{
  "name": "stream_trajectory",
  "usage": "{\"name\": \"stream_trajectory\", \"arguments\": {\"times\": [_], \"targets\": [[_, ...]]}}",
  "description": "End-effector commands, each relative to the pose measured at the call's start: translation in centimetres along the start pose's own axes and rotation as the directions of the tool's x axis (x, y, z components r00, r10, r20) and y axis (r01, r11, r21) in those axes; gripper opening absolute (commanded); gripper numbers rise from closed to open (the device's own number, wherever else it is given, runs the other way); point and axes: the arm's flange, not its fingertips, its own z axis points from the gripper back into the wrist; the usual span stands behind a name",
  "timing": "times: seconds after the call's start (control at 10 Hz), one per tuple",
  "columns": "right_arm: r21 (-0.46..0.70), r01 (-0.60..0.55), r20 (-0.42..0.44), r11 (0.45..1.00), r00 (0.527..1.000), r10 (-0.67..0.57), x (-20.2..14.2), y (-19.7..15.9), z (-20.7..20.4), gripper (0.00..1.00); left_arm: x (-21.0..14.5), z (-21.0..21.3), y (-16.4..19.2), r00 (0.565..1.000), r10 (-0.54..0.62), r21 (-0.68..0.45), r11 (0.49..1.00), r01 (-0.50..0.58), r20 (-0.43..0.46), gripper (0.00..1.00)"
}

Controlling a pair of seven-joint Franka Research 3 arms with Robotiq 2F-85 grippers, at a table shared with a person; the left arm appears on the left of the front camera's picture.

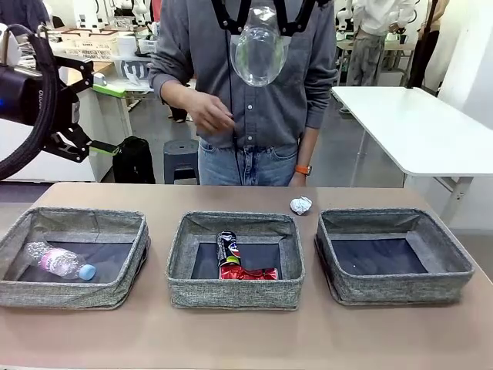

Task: Sort the waste into the appropriate baskets.
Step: Place the picked waste into the Fabric basket indicated by the person.

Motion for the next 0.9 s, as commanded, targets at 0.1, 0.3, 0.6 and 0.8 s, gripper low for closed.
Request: {"name": "stream_trajectory", "arguments": {"times": [0.1,0.3,0.6,0.8], "targets": [[-0.003,0.015,0.009,1.0,1.0,-0.015,-0.17,-0.18,0.22,0.41,-0.11,-0.03,-0.12,1.0,-0.018,-0.024,1.0,0.018,-0.001,1.0],[-0.003,0.015,0.009,1.0,1.0,-0.015,-0.17,-0.18,0.22,0.41,-0.11,-0.03,-0.12,1.0,-0.018,-0.024,1.0,0.018,-0.001,1.0],[-0.003,0.015,0.009,1.0,1.0,-0.015,-0.17,-0.18,0.22,0.41,-0.11,-0.03,-0.12,1.0,-0.018,-0.024,1.0,0.018,-0.001,1.0],[-0.003,0.015,0.009,1.0,1.0,-0.015,-0.17,-0.18,0.22,0.41,-0.11,-0.03,-0.12,1.0,-0.018,-0.024,1.0,0.018,-0.001,1.0]]}}
